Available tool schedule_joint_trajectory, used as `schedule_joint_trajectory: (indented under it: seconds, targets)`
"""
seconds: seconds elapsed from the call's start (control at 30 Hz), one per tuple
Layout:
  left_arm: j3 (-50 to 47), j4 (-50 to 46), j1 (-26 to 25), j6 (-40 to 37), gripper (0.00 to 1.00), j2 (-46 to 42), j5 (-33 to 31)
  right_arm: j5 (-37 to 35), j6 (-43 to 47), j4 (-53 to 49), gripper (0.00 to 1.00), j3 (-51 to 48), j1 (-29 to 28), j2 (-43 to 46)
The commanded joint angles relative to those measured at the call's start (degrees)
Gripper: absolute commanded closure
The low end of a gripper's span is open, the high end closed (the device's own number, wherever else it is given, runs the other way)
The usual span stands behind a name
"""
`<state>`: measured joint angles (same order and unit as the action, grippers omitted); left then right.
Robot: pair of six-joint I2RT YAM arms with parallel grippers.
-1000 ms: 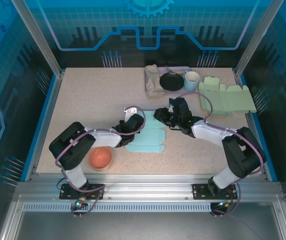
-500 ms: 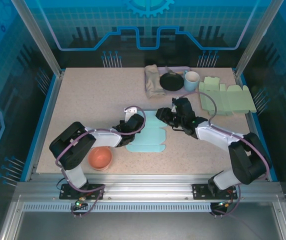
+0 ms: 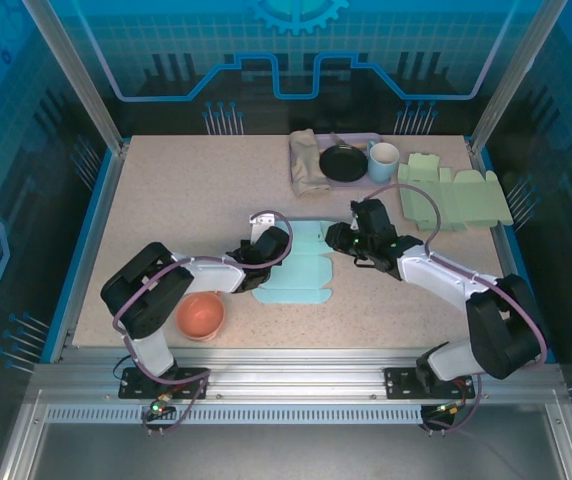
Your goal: Fold the paper box
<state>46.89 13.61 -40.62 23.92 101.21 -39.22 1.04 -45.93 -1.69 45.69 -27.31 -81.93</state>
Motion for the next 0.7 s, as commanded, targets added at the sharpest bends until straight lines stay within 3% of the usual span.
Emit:
schedule_joint_trajectory:
  seconds: [0.0,0.37,0.53,0.67]
  targets:
    - [-0.14,-6.30,-0.16,0.51,0.96,2.84,2.31,-2.53,3.27,0.13,0.77,-0.87,0.33,-2.23]
    - [0.50,-6.84,-0.16,0.31,0.97,3.27,2.56,-2.79,5.56,3.78,0.75,0.66,4.11,-9.65]
    - [0.63,-6.93,-0.16,0.08,0.96,3.32,2.76,0.71,4.36,8.53,0.65,-0.38,6.25,-12.69]
    - [0.83,-7.36,-0.16,0.25,0.97,3.32,2.92,2.55,4.07,14.09,0.63,-1.99,6.48,-13.56]
